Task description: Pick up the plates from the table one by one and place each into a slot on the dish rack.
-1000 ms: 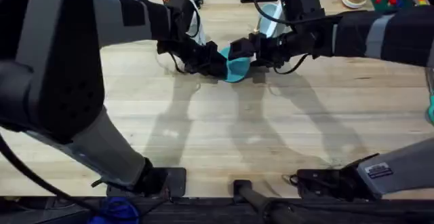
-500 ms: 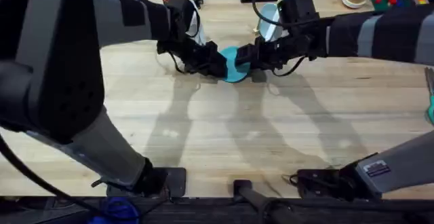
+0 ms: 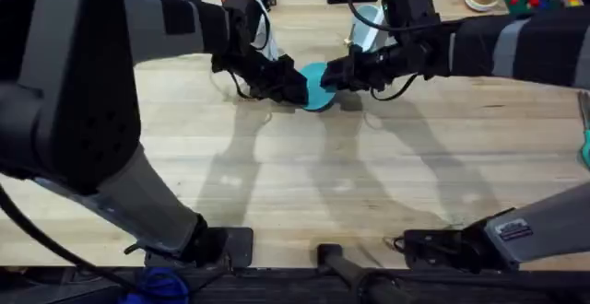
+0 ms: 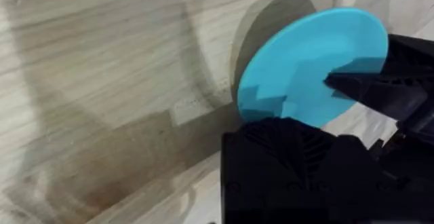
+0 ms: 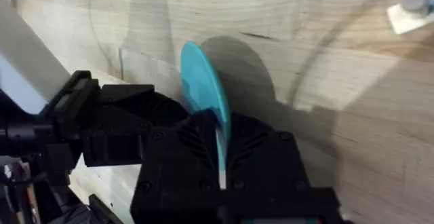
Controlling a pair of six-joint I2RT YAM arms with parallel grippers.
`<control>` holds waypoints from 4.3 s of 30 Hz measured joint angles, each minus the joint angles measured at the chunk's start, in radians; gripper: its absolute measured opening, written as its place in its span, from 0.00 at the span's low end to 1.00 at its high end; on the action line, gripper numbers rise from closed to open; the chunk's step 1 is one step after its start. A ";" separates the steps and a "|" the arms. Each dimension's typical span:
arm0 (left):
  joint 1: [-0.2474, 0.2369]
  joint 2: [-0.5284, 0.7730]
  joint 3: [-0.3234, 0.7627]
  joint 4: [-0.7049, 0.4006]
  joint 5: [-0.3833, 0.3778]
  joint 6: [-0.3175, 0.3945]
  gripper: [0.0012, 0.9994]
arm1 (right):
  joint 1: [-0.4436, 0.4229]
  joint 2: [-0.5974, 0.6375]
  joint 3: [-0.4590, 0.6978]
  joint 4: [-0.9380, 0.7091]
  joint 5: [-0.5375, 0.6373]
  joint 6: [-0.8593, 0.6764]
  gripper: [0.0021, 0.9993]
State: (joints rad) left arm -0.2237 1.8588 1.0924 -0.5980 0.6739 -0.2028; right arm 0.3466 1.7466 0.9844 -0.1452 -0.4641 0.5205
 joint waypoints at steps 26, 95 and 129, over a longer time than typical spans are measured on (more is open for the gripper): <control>-0.011 0.038 0.167 -0.226 -0.178 0.019 0.04 | 0.011 0.000 0.000 0.029 0.002 0.005 0.03; -0.011 0.052 0.642 -0.569 -0.671 0.095 0.99 | -0.143 -0.468 0.118 -0.090 0.499 -0.811 0.03; -0.011 0.053 0.642 -0.570 -0.671 0.095 0.99 | -0.348 -0.468 0.415 -0.462 0.120 -0.831 0.03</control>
State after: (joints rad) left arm -0.2348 1.9114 1.7344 -1.1679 0.0032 -0.1081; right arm -0.0013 1.2781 1.3992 -0.6073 -0.3436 -0.3107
